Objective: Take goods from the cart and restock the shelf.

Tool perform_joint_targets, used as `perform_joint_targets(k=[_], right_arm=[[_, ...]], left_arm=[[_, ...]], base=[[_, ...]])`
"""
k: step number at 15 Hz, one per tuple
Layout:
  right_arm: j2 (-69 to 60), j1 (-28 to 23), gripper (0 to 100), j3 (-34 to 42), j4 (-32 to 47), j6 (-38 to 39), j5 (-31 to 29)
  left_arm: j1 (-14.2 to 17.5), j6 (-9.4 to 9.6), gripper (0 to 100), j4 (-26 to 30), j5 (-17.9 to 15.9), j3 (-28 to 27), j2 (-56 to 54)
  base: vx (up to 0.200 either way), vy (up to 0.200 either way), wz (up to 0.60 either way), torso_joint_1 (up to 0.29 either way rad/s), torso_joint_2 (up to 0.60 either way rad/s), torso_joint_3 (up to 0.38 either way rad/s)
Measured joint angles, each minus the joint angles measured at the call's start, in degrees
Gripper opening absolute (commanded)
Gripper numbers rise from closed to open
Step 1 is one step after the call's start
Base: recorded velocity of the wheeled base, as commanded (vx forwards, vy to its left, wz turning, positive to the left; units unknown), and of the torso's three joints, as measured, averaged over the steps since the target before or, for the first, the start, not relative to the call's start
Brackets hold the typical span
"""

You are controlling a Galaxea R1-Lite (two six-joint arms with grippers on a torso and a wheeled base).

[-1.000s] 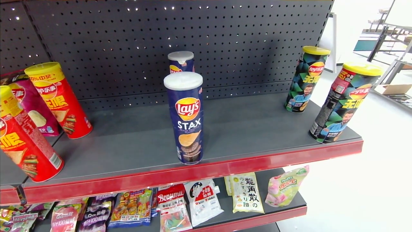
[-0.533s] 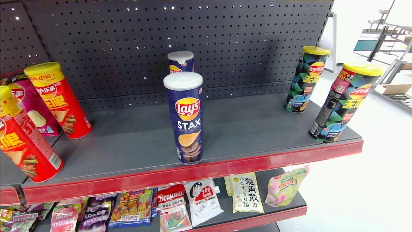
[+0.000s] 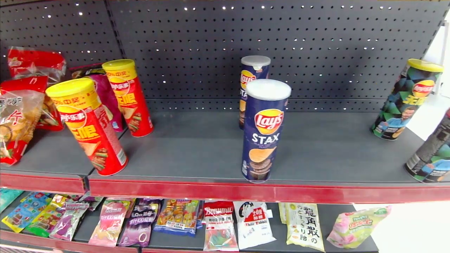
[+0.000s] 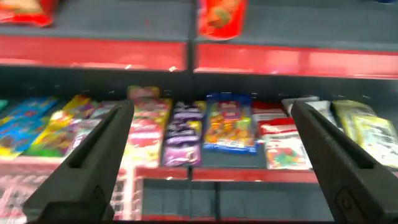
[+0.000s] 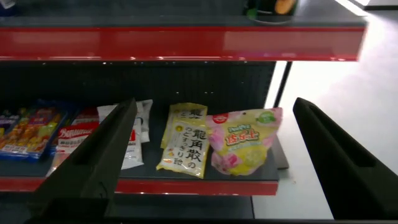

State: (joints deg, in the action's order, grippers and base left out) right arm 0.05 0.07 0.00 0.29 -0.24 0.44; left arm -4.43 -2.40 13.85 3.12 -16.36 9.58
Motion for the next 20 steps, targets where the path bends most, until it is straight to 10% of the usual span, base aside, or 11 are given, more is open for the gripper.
perform_joint_targets(k=[7,13,20], right_arm=[[0.0,0.0,100,0.0,0.0,0.0,0.0],[0.0,0.0,100,0.0,0.0,0.0,0.0],[5.8,1.3,100,-13.2,-0.6,-0.5,8.0]], left_arm=[[2.7,0.40,100,1.5,8.1,5.2,-4.8],[4.5,1.96,100,-13.8,-4.1,15.0,-9.2],[4.5,2.18,100,-13.8,-4.2,16.3,-9.6]], base=[[0.000,0.000,0.00,0.000,0.00,0.000],[0.000,0.000,0.00,0.000,0.00,0.000],[0.000,0.000,0.00,0.000,0.00,0.000]])
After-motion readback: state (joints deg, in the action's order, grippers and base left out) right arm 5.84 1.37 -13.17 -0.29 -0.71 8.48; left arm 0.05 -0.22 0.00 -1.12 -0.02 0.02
